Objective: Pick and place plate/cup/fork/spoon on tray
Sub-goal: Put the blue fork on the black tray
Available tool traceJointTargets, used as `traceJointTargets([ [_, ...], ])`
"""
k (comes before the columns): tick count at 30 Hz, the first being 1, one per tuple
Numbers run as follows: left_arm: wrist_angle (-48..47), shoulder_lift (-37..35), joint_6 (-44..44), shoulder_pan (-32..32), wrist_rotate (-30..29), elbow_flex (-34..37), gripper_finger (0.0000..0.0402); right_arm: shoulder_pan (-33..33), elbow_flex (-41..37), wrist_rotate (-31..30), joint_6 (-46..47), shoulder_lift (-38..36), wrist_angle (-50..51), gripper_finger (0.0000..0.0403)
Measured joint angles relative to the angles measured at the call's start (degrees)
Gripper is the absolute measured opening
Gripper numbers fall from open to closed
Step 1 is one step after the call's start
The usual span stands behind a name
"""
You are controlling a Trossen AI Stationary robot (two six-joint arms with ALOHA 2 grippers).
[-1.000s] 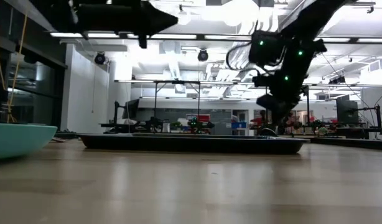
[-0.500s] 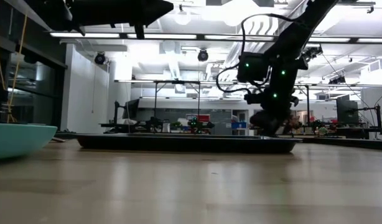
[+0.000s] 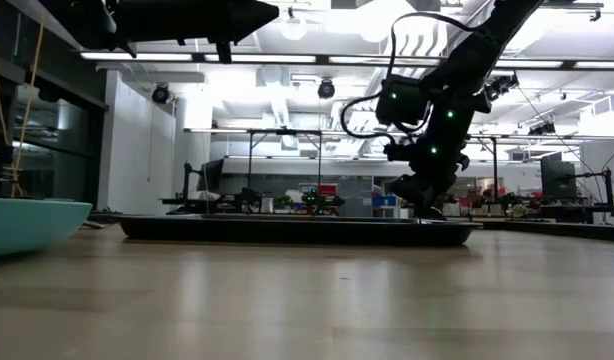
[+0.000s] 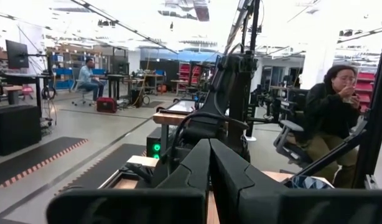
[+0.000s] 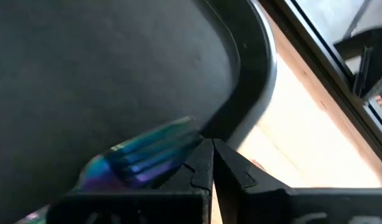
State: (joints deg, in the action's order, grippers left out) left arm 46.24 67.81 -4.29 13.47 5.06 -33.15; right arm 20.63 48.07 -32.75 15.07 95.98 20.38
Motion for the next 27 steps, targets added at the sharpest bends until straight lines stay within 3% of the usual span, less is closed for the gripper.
traceJointTargets([
  [27,-0.5,0.0,0.0,0.0,0.0,0.0,0.0,1.5,0.0,0.4,2.6,1.7,-0.9,0.0],
])
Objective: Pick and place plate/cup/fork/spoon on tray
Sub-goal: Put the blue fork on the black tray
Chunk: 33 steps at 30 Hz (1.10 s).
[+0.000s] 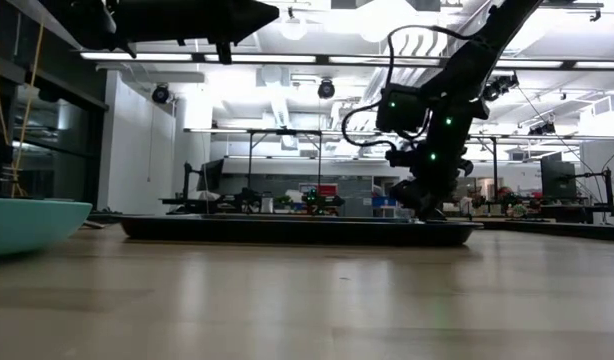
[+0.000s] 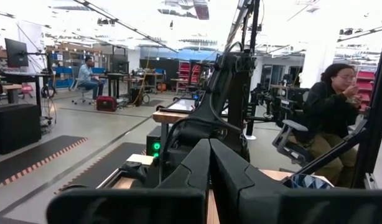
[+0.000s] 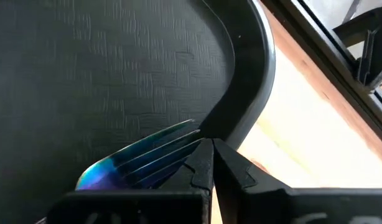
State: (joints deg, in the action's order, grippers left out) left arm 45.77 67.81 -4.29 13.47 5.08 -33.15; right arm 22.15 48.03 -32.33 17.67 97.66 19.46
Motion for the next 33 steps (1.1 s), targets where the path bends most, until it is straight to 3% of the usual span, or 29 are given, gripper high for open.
traceJointTargets([
  [15,-0.9,0.0,1.0,0.0,-0.7,0.0,0.0,-0.2,-0.1,3.5,-4.9,0.4,-8.7,0.0],
  [29,-0.9,0.0,1.1,0.0,-0.7,0.0,0.0,-0.4,-0.1,0.4,-3.6,-1.1,-8.9,0.0],
  [33,-1.0,0.0,1.1,0.0,-0.8,-0.1,0.0,-0.5,0.0,2.3,-2.1,-4.2,-4.5,0.0],
])
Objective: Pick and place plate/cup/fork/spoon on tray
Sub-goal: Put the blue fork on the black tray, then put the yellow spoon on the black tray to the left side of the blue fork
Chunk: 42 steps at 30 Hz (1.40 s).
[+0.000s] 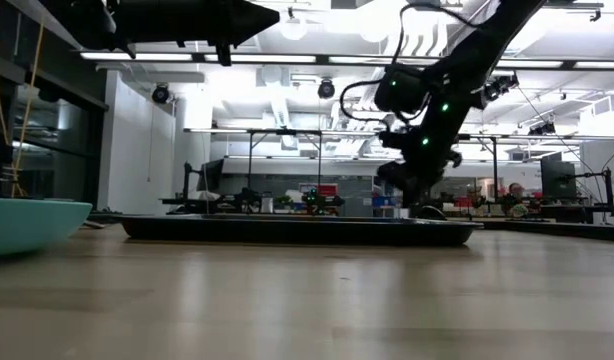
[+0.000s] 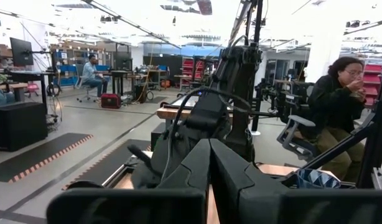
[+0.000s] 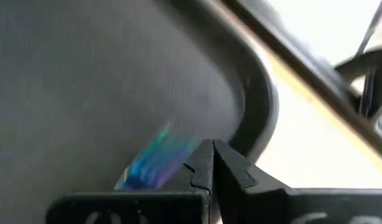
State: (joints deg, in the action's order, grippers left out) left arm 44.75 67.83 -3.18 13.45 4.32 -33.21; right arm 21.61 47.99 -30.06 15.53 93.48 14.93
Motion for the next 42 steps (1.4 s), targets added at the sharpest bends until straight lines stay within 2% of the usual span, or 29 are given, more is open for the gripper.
traceJointTargets([
  [4,-0.2,0.0,0.0,0.0,0.0,0.0,0.0,-0.3,0.0,6.9,2.6,-2.0,8.9,0.0],
  [8,-0.2,0.0,0.0,0.0,0.0,0.0,0.0,-1.9,-0.1,9.2,3.5,-2.0,13.1,0.0],
  [17,-0.2,0.0,1.0,0.0,0.0,0.0,0.0,-5.3,-0.1,10.9,-1.8,-1.9,7.3,0.0],
  [31,-1.5,0.0,2.3,0.0,0.0,0.0,0.0,-5.3,-0.1,14.8,-4.9,-1.9,3.7,0.0],
  [35,-1.6,0.0,2.4,0.0,0.0,0.0,0.0,-5.3,-0.1,18.9,-7.6,-1.9,-0.4,0.0],
  [42,-1.6,0.0,2.4,0.0,0.0,0.0,0.0,-5.3,-0.1,29.7,-12.2,-1.9,-7.6,0.0],
])
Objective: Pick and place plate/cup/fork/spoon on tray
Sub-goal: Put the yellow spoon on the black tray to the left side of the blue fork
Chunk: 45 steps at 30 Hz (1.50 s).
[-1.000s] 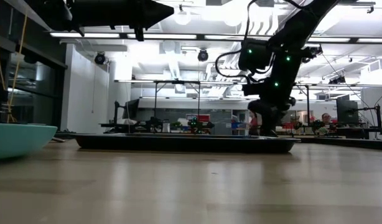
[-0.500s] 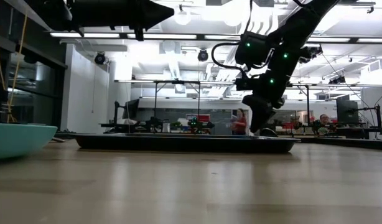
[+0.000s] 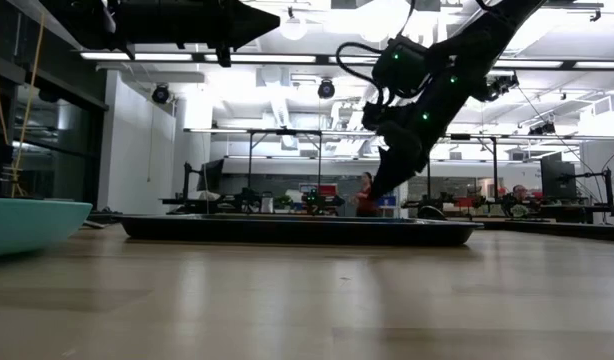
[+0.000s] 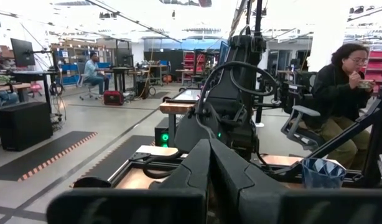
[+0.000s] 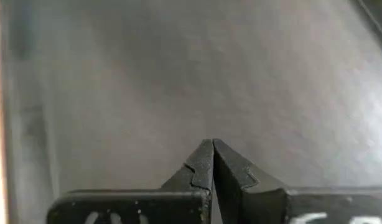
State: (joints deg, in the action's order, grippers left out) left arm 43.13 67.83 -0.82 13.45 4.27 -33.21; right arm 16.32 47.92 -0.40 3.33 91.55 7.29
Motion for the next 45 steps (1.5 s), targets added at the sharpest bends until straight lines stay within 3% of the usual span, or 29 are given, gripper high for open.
traceJointTargets([
  [9,-1.1,0.0,1.1,0.0,0.0,0.0,0.0,0.6,-1.2,4.4,-0.7,-4.3,-4.7,0.0],
  [12,-1.8,0.0,1.7,0.0,0.0,0.0,0.0,0.9,-7.1,5.4,-0.5,-11.6,-10.7,0.0],
  [19,-1.3,0.0,3.6,0.0,-1.3,0.0,0.0,3.8,-27.1,5.1,5.6,-36.4,-27.8,0.0],
  [24,0.0,0.0,4.1,0.0,-3.5,0.0,0.0,3.9,-32.9,5.1,7.3,-46.6,-30.2,0.0],
  [45,-0.6,0.0,5.0,0.1,-4.1,0.0,0.0,3.1,-33.4,4.9,5.8,-47.3,-33.5,0.0],
])
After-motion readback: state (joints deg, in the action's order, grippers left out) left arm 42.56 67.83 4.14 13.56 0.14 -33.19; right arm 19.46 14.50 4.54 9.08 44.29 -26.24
